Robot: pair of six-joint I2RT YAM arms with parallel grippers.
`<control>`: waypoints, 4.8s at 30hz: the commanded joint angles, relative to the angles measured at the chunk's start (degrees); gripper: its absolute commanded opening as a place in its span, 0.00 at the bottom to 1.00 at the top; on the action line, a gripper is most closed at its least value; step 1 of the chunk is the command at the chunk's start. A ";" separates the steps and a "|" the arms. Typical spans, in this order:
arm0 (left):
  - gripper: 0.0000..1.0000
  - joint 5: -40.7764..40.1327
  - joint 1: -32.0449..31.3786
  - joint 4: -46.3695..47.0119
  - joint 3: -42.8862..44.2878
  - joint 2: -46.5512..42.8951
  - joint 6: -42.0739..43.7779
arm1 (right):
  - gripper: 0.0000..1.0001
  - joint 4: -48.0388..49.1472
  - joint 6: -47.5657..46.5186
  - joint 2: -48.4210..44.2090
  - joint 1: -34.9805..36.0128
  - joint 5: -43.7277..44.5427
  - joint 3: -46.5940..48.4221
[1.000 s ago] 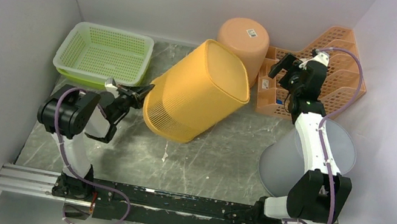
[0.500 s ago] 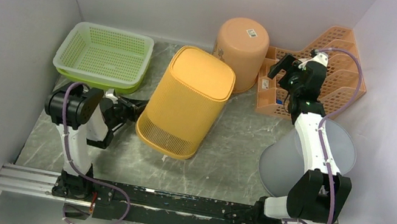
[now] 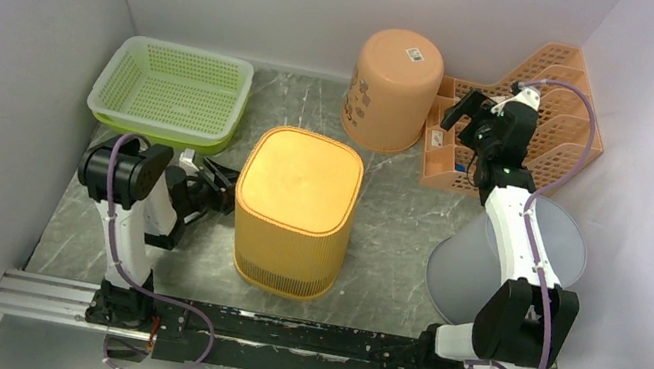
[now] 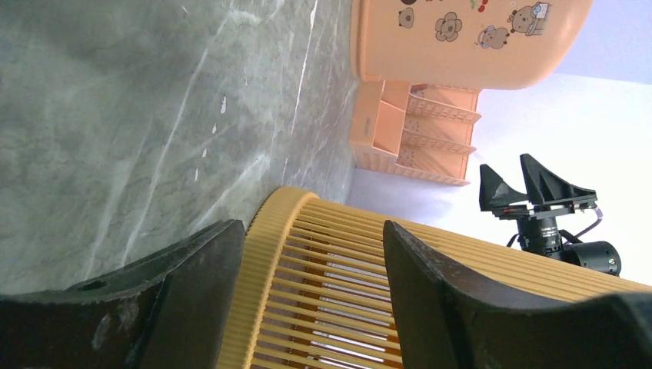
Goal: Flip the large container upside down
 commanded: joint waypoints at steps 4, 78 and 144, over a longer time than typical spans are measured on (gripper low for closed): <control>0.82 1.30 0.02 18.51 -2.77 2.56 4.19 | 1.00 1.45 0.22 0.23 -0.55 -0.73 -0.61; 0.95 -3.97 -33.38 -83.66 51.78 -9.00 45.46 | 1.00 6.60 4.84 0.83 -0.52 -4.99 12.79; 0.07 -47.35 -8.09 -105.96 71.63 -13.43 77.44 | 1.00 1.14 -3.49 5.41 11.44 -8.14 10.19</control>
